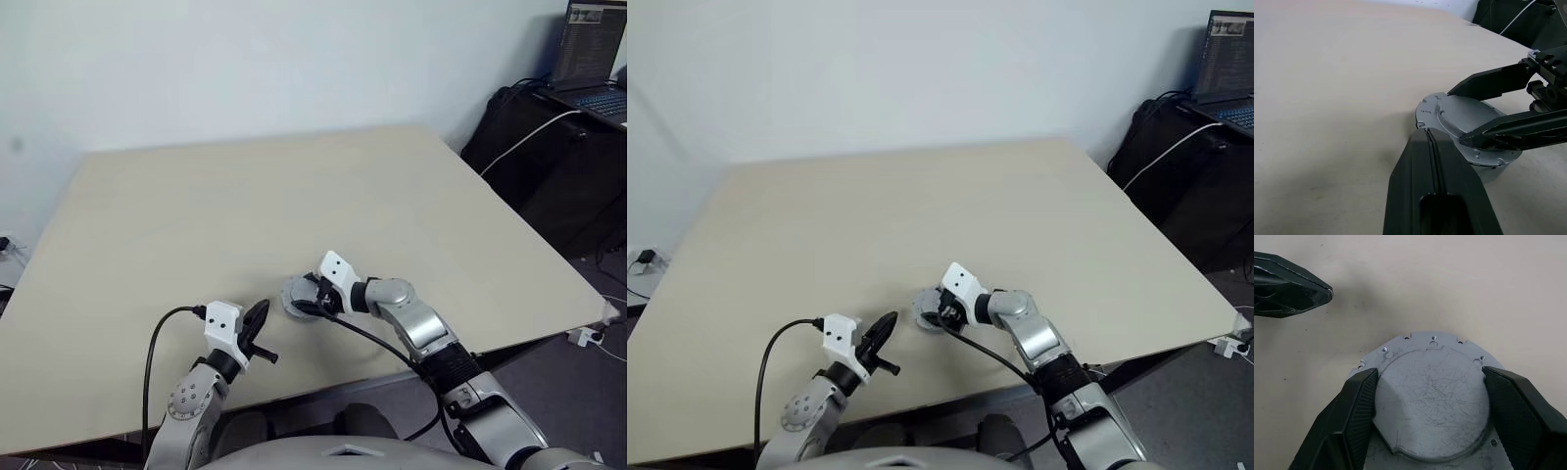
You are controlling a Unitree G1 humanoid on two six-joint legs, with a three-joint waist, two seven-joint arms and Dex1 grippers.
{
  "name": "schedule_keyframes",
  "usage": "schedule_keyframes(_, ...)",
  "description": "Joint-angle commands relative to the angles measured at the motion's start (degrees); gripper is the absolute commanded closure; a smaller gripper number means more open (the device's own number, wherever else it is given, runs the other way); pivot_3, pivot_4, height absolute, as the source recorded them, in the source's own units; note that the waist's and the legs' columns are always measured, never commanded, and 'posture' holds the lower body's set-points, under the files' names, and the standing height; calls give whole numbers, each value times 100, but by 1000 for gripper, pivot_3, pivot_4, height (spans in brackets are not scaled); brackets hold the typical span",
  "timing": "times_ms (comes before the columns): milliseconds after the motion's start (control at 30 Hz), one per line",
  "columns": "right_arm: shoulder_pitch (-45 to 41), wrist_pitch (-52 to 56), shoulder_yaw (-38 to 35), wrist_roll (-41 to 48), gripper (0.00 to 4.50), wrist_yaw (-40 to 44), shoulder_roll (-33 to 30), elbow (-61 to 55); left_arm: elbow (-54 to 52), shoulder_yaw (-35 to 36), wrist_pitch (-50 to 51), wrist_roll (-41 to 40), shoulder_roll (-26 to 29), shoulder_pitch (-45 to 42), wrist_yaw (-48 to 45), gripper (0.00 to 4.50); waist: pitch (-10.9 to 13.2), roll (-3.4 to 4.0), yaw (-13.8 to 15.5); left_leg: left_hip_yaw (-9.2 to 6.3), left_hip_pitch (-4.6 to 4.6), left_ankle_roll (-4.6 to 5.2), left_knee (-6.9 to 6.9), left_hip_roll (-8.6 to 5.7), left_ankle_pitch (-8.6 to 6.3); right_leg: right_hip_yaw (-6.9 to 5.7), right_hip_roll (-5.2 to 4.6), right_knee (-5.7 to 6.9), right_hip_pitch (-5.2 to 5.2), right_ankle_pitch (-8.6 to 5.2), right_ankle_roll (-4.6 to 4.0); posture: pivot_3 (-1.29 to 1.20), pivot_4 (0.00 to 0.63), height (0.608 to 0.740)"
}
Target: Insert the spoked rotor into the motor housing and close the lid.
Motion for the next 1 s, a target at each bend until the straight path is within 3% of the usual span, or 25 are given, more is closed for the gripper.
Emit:
schedule_keyframes(33,-68,-146,-14,-74,1410,-49,25,12,-205,-1,-60,-52,-22,-59,-23,4500,0,0,0,0,0,0,0,0,0,0,0,0,0,0,0,0,0,740)
schedule_keyframes(1000,-54,-359,18,-243,1410,9,-35,160,-205,18,-73,-55,21,-45,-52,4500,-1,0,4,0,1,0,0,0,0,0,0,0,2,0,0,0,0,740)
